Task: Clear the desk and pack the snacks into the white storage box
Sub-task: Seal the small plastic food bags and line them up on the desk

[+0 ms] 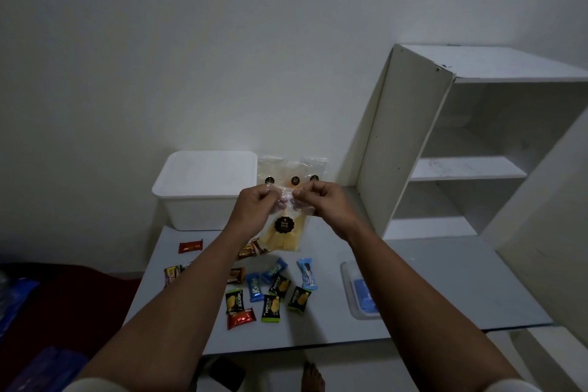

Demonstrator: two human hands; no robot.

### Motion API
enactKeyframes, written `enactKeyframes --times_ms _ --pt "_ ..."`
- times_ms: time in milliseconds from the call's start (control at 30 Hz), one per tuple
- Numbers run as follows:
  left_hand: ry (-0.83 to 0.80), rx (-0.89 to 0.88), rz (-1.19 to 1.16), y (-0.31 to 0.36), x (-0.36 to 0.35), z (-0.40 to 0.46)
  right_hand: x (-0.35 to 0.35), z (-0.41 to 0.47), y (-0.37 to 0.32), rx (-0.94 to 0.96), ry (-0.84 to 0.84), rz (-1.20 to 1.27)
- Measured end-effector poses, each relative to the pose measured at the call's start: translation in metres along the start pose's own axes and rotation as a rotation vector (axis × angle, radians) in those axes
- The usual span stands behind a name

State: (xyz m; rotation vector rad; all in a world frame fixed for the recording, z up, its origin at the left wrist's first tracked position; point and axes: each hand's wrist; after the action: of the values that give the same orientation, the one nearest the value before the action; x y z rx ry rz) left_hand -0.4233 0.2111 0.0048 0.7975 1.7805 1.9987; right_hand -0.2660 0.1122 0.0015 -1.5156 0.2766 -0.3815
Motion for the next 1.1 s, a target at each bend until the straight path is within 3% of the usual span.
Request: enactKeyframes --times_ms 100,467,700,900,1100 --pt "-0.029 -0.028 0.072 -0.002 -0.002 0.000 -0.001 0.003 0.004 0.008 0.006 -0.040" --pt "0.002 0.011 -0.077 0.000 0.003 0.002 0.003 -0.001 0.002 -0.075 -0.052 0.018" --pt "-0.009 -0.055 0.036 -0.006 0.007 0.006 0.008 -0.005 -0.001 -0.063 -0.030 0.033" --pt "-0.013 0.020 -0.056 -0.005 0.005 0.005 0.010 -0.004 0.002 -0.054 -0.040 0.016" --pt "-0.043 -0.032 0.023 -0.006 0.002 0.006 0.003 0.000 0.005 -0.047 -0.023 -0.030"
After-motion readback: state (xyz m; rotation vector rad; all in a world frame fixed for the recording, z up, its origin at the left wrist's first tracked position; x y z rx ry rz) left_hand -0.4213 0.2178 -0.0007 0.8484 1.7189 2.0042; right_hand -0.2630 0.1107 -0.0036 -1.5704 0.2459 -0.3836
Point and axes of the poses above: each hand's wrist, its own z-axis towards the middle knuckle, its own x-axis out of the back of the hand, y = z × x, and after that the axes turned 2 degrees about -y, right-handed
